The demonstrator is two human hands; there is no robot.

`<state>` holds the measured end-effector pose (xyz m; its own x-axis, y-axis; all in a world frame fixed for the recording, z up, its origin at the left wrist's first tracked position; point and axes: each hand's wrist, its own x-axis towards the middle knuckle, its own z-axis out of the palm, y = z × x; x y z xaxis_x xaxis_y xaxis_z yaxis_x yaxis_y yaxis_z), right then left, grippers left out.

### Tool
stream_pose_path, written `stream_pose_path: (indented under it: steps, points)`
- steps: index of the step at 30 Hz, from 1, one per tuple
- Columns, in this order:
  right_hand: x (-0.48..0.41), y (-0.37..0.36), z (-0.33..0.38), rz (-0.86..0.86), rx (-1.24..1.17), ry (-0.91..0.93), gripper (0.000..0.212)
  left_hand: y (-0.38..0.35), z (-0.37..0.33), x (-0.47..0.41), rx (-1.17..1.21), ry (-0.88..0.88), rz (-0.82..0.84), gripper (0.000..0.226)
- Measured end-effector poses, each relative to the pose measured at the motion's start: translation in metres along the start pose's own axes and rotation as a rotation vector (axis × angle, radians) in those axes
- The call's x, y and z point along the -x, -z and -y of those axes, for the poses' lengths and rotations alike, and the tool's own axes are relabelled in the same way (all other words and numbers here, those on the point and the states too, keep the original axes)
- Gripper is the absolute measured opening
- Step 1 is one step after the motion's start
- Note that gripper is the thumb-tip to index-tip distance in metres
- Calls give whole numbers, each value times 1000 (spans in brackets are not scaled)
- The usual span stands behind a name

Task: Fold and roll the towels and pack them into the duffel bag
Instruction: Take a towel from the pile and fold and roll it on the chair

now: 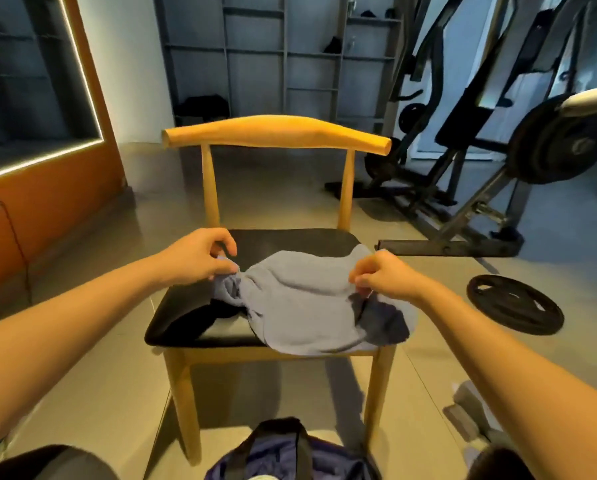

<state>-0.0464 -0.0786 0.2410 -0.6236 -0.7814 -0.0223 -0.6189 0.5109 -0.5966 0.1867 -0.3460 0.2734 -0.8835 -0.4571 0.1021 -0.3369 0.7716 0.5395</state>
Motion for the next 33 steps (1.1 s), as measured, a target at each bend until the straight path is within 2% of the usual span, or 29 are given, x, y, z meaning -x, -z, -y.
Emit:
stream_pose_path:
  steps: [2,4,7,11,13,16,18,22,25,27,29,31,33]
  points:
    - [0,12,-19,-241,-85,-191,16,-2,1,-1,134,44,-143,18]
    - [9,19,-39,-324,-77,-369,15,-1,0,-4,253,82,-254,16]
    - [33,7,-58,-189,-101,-589,28,-8,-8,-7,372,116,-231,16]
    - [56,-10,-73,-6,-451,-745,52,-23,-21,-7,413,119,-157,25]
    - [59,-12,-80,10,-581,-740,52,-27,-23,-7,397,93,-141,27]
    - [56,-11,-88,-17,-586,-730,46,-24,-26,-6,388,81,-131,28]
    - [52,-9,-90,8,-492,-727,41,-18,-27,-5,385,80,-142,22]
    - [44,-2,-80,31,-154,-684,36,0,-32,-2,349,20,-171,6]
    - [40,5,-71,35,29,-647,24,14,-36,-3,361,-21,-197,11]
    - [35,8,-65,1,68,-628,18,21,-40,-4,352,-29,-198,15]
    - [27,12,-57,-109,-22,-603,19,26,-44,-6,345,-17,-182,18]
    - [14,22,-39,-290,-254,-523,23,31,-47,-11,332,-9,-205,19]
    - [-1,40,-11,-502,-479,-404,25,38,-53,-15,388,-40,-346,17]
